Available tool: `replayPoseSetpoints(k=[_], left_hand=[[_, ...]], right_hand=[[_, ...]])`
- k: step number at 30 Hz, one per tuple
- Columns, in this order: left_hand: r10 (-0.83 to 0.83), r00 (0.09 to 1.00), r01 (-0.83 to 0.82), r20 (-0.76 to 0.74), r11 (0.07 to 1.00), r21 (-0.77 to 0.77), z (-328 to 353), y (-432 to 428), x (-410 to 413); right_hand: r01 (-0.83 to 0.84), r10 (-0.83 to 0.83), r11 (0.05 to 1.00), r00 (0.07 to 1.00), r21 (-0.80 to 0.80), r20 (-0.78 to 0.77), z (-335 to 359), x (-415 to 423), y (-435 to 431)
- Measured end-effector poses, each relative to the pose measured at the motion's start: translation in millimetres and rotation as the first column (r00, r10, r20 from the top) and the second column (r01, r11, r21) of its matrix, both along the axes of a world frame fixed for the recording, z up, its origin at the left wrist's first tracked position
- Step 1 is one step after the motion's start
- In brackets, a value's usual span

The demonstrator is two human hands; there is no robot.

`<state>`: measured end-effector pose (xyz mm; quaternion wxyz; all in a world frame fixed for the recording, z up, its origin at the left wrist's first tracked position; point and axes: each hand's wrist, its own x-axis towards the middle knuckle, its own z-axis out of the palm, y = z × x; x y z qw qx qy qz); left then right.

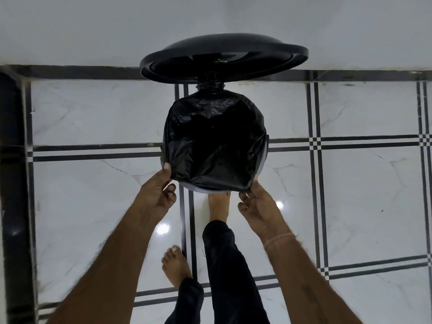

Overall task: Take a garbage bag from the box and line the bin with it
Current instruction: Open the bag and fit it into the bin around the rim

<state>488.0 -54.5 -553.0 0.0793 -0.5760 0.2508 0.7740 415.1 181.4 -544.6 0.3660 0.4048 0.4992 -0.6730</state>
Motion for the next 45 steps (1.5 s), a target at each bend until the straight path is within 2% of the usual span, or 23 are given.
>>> replayPoseSetpoints(k=[3, 6, 9, 13, 19, 23, 29, 38, 42, 45], left_hand=[[0.063, 0.998, -0.062, -0.011, 0.997, 0.052, -1.2, 5.6, 2.5], [0.076, 0.997, -0.073, -0.029, 0.994, 0.082, -5.0, 6.5, 5.0], [0.02, 1.0, -0.02, -0.02, 1.0, 0.016, -8.1, 4.7, 5.9], [-0.013, 1.0, 0.013, -0.003, 0.999, -0.036, -10.6, 3.9, 8.4], [0.016, 0.999, -0.013, -0.051, 0.999, 0.05, -12.4, 3.8, 11.9], [0.004, 0.999, -0.001, -0.049, 0.998, 0.062, -13.0, 0.6, 12.4], [0.052, 0.998, -0.055, 0.038, 0.994, 0.094, -24.0, 2.5, 9.0], [-0.009, 0.995, -0.006, 0.102, 0.99, 0.139, -33.5, -1.6, 0.1], [0.053, 0.994, -0.057, 0.1, 0.998, 0.038, -23.8, 5.0, -10.7], [0.07, 0.995, -0.064, 0.068, 0.993, -0.098, -19.3, 9.9, -16.9]], right_hand=[[0.123, -0.115, 0.985, 0.991, -0.122, 0.071, -2.4, 17.5, -10.3], [0.299, -0.275, 0.931, 0.952, -0.21, 0.137, -9.0, 28.4, -20.4], [0.446, -0.421, 0.866, 0.894, -0.226, 0.149, -16.8, 33.4, -27.1], [0.53, -0.509, 0.82, 0.848, -0.215, 0.146, -19.8, 40.8, -32.0], [0.436, -0.419, 0.883, 0.899, -0.171, 0.129, -22.1, 59.6, -43.1], [0.507, -0.485, 0.831, 0.862, -0.23, 0.148, -34.2, 69.4, -52.8], [0.603, -0.576, 0.747, 0.798, -0.281, 0.179, -50.7, 58.8, -55.2], [0.719, -0.691, 0.689, 0.689, -0.087, 0.219, -70.3, 29.7, -56.2], [0.731, -0.704, 0.677, 0.677, -0.083, 0.217, -60.3, 29.3, -52.5], [0.645, -0.642, 0.764, 0.763, -0.026, 0.07, -32.0, 17.6, -38.2]])
